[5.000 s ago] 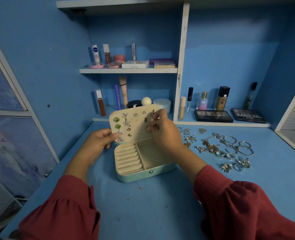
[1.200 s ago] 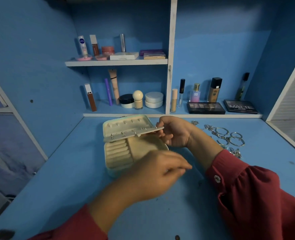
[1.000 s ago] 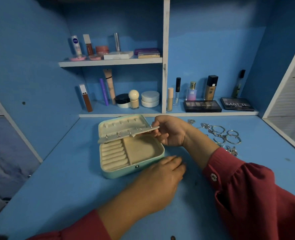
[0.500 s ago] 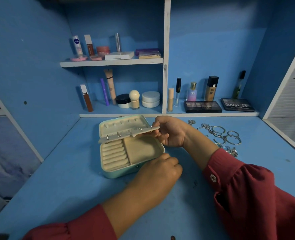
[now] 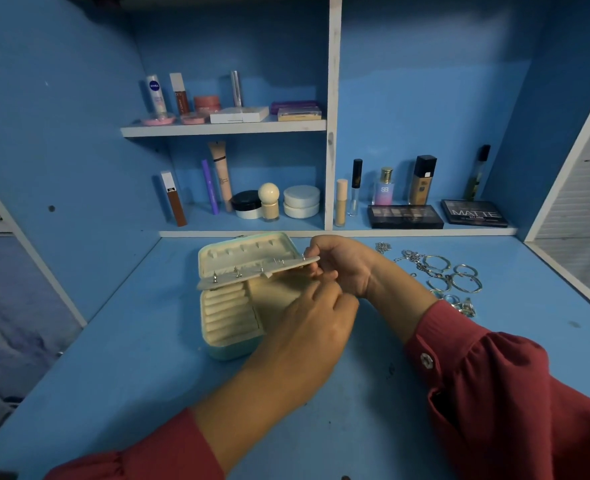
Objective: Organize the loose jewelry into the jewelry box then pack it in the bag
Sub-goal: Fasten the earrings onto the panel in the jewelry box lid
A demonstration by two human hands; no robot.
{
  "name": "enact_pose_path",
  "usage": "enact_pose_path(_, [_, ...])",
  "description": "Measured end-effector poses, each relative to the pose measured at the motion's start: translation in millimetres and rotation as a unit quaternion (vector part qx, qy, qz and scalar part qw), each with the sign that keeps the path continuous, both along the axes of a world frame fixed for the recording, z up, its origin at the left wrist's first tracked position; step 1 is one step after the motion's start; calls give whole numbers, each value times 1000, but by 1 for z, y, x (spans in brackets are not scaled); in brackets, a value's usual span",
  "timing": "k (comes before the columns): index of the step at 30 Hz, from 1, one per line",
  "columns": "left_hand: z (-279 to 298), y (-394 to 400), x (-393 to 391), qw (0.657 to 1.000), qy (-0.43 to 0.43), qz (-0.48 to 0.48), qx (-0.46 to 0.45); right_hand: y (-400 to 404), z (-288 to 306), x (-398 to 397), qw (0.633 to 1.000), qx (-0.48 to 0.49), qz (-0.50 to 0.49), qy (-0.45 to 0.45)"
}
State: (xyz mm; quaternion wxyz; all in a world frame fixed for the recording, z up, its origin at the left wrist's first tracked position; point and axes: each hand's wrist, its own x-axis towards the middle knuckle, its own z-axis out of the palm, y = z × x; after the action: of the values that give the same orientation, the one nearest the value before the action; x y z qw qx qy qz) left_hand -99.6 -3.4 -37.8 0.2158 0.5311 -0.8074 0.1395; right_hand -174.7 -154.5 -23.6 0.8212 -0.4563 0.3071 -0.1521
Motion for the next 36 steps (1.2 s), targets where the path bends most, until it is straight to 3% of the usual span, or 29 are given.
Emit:
enact_pose_path(6, [78, -6, 22, 987, 141, 58, -52, 0, 2, -1, 999, 42, -19, -27])
enact_pose_path(9, [109, -21, 50, 963, 225, 148, 7, 0, 2, 0, 998, 50, -1, -25])
enact_pose_path(12, [106, -45, 82, 935, 290, 170, 108, 1, 2, 0, 998, 49, 2, -27])
enact_pose_path(15, [90, -56, 98, 919, 309, 155, 189, 3, 4, 1, 998, 48, 4, -31])
enact_pose_path(20, [73, -58, 103, 890, 366, 137, 236, 2, 4, 0, 998, 55, -2, -30])
enact_pose_path(36, [68, -58, 101, 885, 385, 104, 240, 3, 4, 0, 998, 54, -1, -29])
